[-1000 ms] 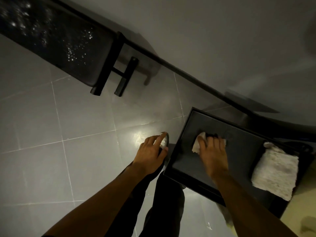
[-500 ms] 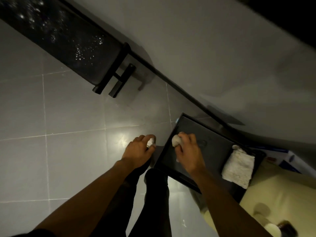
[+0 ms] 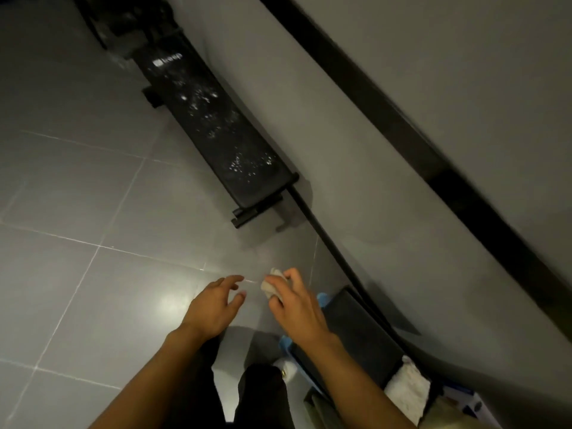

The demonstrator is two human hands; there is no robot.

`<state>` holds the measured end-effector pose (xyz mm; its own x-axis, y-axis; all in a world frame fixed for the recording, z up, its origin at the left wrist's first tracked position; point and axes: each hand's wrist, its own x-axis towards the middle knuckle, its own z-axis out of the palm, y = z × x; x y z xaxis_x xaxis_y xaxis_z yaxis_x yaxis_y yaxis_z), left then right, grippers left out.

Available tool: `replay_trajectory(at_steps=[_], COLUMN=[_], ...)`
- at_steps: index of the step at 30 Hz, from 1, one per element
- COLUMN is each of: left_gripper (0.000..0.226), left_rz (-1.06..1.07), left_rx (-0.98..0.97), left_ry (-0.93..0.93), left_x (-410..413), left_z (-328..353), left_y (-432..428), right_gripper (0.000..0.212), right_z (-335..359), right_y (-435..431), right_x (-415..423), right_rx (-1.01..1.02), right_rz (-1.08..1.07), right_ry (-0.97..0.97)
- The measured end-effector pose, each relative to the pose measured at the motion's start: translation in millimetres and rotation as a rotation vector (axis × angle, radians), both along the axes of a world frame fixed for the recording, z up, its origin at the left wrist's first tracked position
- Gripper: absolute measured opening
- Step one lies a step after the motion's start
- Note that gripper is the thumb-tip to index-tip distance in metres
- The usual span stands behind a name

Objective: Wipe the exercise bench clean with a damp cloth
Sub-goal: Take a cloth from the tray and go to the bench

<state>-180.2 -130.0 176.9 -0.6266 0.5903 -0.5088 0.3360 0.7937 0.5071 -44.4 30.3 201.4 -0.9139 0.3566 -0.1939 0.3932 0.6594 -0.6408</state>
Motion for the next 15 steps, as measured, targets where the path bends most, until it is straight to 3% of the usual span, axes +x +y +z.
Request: replay_trajectory(at_steps=[8, 15], left_gripper=[0.047, 0.044], left_rz=[0.215, 0.231], left_rx=[0.093, 0.039], left_ry=[0.110, 0.283], left_x=[-117.6, -244.1], left_z=[43.5, 65.0], left_y=[-117.0, -219.4], right_gripper=[0.035, 0.031], right_z=[62.5, 86.2], right_y=[-94.0, -167.8], right_x=[-149.8, -290.3], right_rx=[0.200, 0.195], right_rz=[0.239, 0.231], right_ry=[-0.048, -0.009])
